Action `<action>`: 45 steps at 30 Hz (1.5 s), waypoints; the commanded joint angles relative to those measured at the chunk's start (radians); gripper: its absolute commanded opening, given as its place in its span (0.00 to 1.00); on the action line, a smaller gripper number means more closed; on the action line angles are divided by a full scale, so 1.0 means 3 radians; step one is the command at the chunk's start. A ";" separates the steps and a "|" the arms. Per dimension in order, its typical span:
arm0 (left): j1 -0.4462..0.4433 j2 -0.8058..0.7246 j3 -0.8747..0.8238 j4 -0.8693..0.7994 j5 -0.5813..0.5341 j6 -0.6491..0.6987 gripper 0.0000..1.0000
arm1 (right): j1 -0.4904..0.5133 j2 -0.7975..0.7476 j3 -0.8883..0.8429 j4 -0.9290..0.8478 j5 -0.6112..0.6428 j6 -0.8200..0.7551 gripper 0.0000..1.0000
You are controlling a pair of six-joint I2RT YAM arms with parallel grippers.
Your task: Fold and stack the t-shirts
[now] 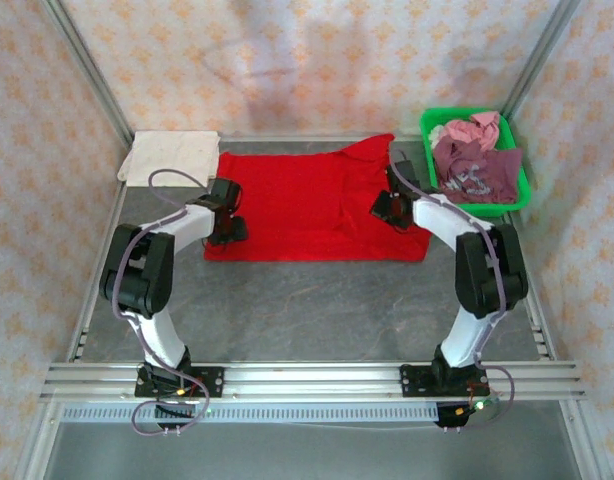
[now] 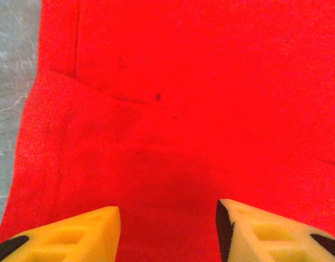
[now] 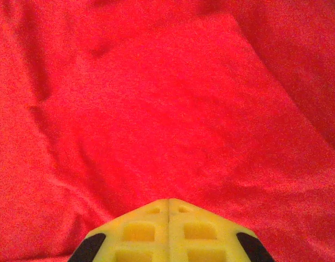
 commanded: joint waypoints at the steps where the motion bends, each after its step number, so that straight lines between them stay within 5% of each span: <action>1: 0.0026 0.0045 -0.0031 0.0066 0.0138 -0.0071 0.50 | -0.0051 0.0175 -0.0021 0.0045 0.0053 0.0053 0.00; 12: 0.0026 -0.0312 -0.0816 0.0126 0.0278 -0.0381 0.50 | -0.0067 -0.0078 -0.0805 0.0181 -0.0086 0.0222 0.00; 22: -0.0143 -0.1392 -0.1532 -0.0375 0.0249 -0.0688 0.50 | 0.0080 -0.1266 -0.1834 -0.0151 -0.0025 0.0644 0.00; 26: -0.0219 -0.1775 -0.1489 -0.0613 0.0224 -0.0773 0.50 | 0.0095 -0.1553 -0.1834 -0.0374 0.0096 0.0649 0.00; 32: 0.0028 -0.1670 -0.0570 -0.0721 0.0009 -0.0312 0.53 | 0.0088 -0.1407 -0.0876 -0.0373 0.0241 0.0348 0.10; 38: 0.0402 -0.0555 0.0827 -0.0645 0.0026 0.0218 0.61 | -0.0083 -0.0160 0.0766 -0.0208 -0.0151 0.0018 0.19; 45: 0.0631 0.0911 0.2524 -0.1414 -0.0218 0.0434 0.62 | -0.0315 0.1306 0.2725 -0.0635 -0.0413 -0.0085 0.28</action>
